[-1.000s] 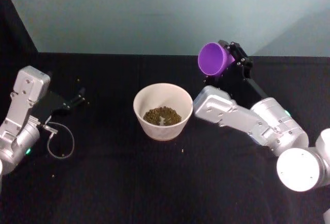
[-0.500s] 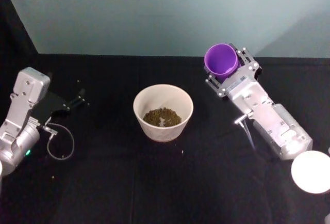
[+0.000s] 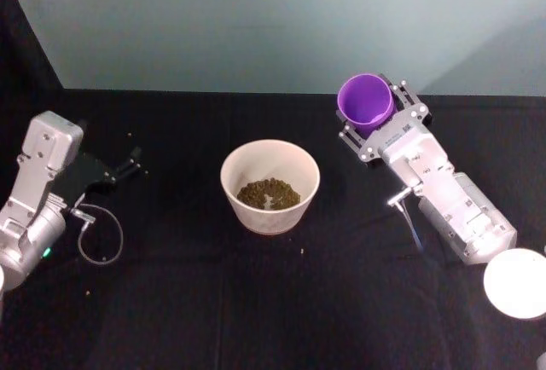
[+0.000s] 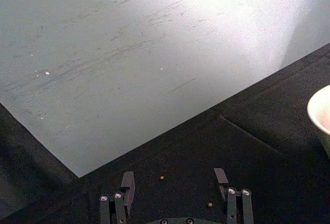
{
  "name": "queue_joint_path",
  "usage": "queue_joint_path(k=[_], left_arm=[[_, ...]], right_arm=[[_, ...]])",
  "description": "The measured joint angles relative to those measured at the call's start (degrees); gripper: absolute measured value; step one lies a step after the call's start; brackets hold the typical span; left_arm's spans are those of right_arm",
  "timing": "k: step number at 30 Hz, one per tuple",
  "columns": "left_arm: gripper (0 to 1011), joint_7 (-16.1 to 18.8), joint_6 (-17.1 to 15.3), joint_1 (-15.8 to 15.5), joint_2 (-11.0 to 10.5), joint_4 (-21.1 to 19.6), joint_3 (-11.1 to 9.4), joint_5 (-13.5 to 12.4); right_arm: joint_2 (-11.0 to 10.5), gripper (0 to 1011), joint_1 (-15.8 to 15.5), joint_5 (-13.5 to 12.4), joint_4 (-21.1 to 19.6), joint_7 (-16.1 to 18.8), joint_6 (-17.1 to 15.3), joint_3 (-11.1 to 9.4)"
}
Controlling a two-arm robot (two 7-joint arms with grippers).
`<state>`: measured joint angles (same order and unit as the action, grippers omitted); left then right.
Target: Pick up the cup and pour the mung beans from the cup into the bowl.
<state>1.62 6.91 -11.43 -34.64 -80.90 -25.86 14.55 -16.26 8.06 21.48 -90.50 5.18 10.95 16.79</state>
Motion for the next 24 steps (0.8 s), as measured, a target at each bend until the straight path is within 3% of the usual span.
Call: queue_joint_path(k=[12,19,24], left_arm=[[1000,0.0,0.0,0.0,0.0,0.0,0.0,0.0],[1000,0.0,0.0,0.0,0.0,0.0,0.0,0.0],[1000,0.0,0.0,0.0,0.0,0.0,0.0,0.0]], right_arm=[[0.0,736,0.0,-0.1,0.1,0.0,0.2,0.0],[0.9,736,0.4,-6.1,3.4,2.0,4.0,-1.8],[1.7,736,0.8,-12.6,7.1,5.4,5.9,-3.3]])
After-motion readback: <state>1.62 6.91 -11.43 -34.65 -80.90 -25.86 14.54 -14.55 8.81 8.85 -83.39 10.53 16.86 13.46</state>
